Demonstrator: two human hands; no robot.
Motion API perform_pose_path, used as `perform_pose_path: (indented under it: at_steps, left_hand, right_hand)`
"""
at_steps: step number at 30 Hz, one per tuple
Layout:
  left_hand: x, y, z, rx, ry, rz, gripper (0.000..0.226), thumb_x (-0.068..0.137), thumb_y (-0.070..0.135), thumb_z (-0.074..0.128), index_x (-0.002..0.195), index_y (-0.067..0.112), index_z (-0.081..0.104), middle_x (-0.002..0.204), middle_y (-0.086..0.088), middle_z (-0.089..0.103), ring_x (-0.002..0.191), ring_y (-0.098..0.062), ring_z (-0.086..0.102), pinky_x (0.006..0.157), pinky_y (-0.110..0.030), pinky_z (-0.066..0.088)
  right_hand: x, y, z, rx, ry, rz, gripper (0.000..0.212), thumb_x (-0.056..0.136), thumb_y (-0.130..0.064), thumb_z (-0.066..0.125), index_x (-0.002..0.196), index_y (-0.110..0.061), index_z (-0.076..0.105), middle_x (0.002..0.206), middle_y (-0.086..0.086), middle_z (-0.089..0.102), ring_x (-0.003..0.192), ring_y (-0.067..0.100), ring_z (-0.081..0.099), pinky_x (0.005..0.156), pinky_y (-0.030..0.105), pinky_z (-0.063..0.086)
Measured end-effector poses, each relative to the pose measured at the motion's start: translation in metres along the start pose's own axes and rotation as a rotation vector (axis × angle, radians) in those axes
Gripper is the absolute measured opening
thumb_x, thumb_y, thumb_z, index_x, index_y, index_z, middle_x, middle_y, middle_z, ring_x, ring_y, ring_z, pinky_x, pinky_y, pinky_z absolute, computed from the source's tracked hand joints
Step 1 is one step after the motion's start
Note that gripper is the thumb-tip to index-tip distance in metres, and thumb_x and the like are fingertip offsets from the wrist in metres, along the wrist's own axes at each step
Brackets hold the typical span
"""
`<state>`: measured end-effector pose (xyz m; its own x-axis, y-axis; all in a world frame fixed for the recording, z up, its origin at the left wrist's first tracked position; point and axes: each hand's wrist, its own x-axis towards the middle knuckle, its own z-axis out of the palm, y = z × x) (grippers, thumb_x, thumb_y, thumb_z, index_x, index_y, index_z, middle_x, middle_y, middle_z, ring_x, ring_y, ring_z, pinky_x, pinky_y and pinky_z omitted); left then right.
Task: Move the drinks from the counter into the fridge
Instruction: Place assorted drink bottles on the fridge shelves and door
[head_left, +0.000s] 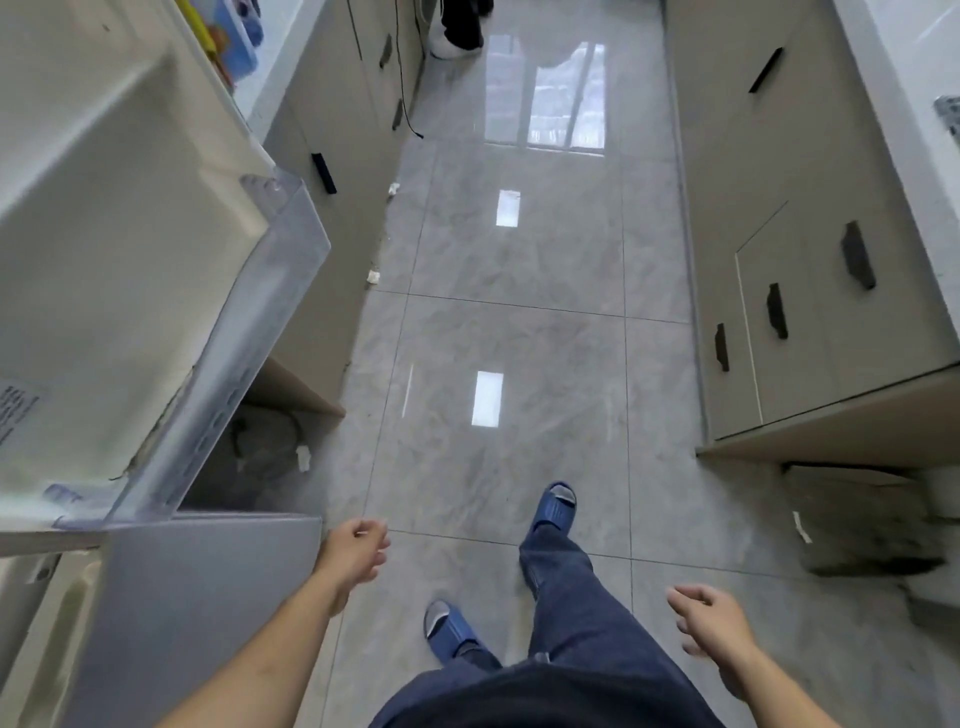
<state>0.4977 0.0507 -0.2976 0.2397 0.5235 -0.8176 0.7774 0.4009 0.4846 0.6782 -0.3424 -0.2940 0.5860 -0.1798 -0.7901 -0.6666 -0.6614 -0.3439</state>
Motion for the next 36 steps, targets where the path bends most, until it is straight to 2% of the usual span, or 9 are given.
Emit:
perform_pose_path:
  at_steps: [7,11,16,19,22,28,33,36]
  left_hand:
    - [0.034,0.099,0.045,0.010,0.043,0.040,0.015,0.098,0.023,0.058,0.091,0.012,0.065,0.086,-0.009,0.069,0.063,-0.017,0.057,0.055,-0.023,0.045]
    - [0.040,0.135,0.061,0.032,0.106,0.010,0.018,0.098,0.029,0.059,0.100,0.013,0.066,0.094,-0.008,0.072,0.075,-0.020,0.066,0.061,-0.027,0.051]
    - [0.056,0.173,0.078,-0.004,0.169,-0.031,0.018,0.098,0.028,0.058,0.100,0.013,0.067,0.093,-0.007,0.073,0.076,-0.021,0.067,0.058,-0.026,0.050]
    - [0.070,0.189,0.080,-0.070,0.192,-0.095,0.020,0.098,0.027,0.058,0.100,0.008,0.066,0.093,-0.011,0.071,0.070,-0.022,0.062,0.057,-0.024,0.046]
    - [0.086,0.205,0.076,-0.149,0.194,-0.107,0.016,0.098,0.018,0.058,0.095,0.003,0.066,0.080,-0.011,0.067,0.060,-0.020,0.053,0.053,-0.021,0.039]
    - [0.145,0.254,0.067,-0.266,0.230,-0.153,0.016,0.097,0.013,0.059,0.090,-0.001,0.065,0.071,-0.013,0.060,0.055,-0.019,0.047,0.051,-0.021,0.034]
    - [0.186,0.319,0.055,-0.364,0.254,-0.168,0.026,0.095,0.018,0.060,0.071,0.009,0.064,0.061,-0.007,0.059,0.049,-0.016,0.043,0.053,-0.020,0.033]
    - [0.204,0.365,0.044,-0.441,0.233,-0.126,0.023,0.096,0.020,0.060,0.075,0.011,0.064,0.060,-0.002,0.059,0.048,-0.016,0.045,0.052,-0.019,0.032]
  right_hand:
    - [0.072,-0.061,-0.035,0.031,-0.015,0.046,0.016,0.093,-0.020,0.068,0.102,-0.007,0.066,0.088,0.013,0.067,0.073,0.024,0.057,0.064,0.031,0.048]
    - [0.115,-0.135,-0.057,0.012,-0.034,-0.002,0.013,0.091,-0.021,0.069,0.098,-0.010,0.066,0.092,0.011,0.069,0.076,0.023,0.058,0.063,0.030,0.049]
    - [0.162,-0.252,-0.070,-0.038,-0.101,-0.122,0.010,0.092,-0.021,0.068,0.097,-0.013,0.064,0.090,0.010,0.065,0.078,0.024,0.056,0.063,0.031,0.048]
    - [0.182,-0.322,-0.061,-0.068,-0.145,-0.207,0.009,0.092,-0.020,0.068,0.095,-0.012,0.064,0.086,0.009,0.063,0.073,0.023,0.055,0.060,0.031,0.046]
    - [0.198,-0.389,-0.042,-0.103,-0.204,-0.296,0.009,0.092,-0.016,0.068,0.097,-0.010,0.065,0.080,0.007,0.061,0.066,0.021,0.051,0.054,0.029,0.042]
    - [0.220,-0.511,0.008,-0.174,-0.258,-0.390,0.009,0.089,-0.015,0.069,0.095,-0.009,0.066,0.070,0.005,0.057,0.062,0.021,0.046,0.052,0.030,0.037]
    - [0.228,-0.600,0.041,-0.275,-0.248,-0.410,0.009,0.087,-0.017,0.072,0.092,-0.011,0.068,0.073,0.006,0.062,0.062,0.021,0.051,0.053,0.028,0.042]
    - [0.234,-0.651,0.059,-0.344,-0.228,-0.432,0.010,0.084,-0.018,0.075,0.089,-0.012,0.069,0.079,0.009,0.068,0.062,0.025,0.057,0.052,0.028,0.048]
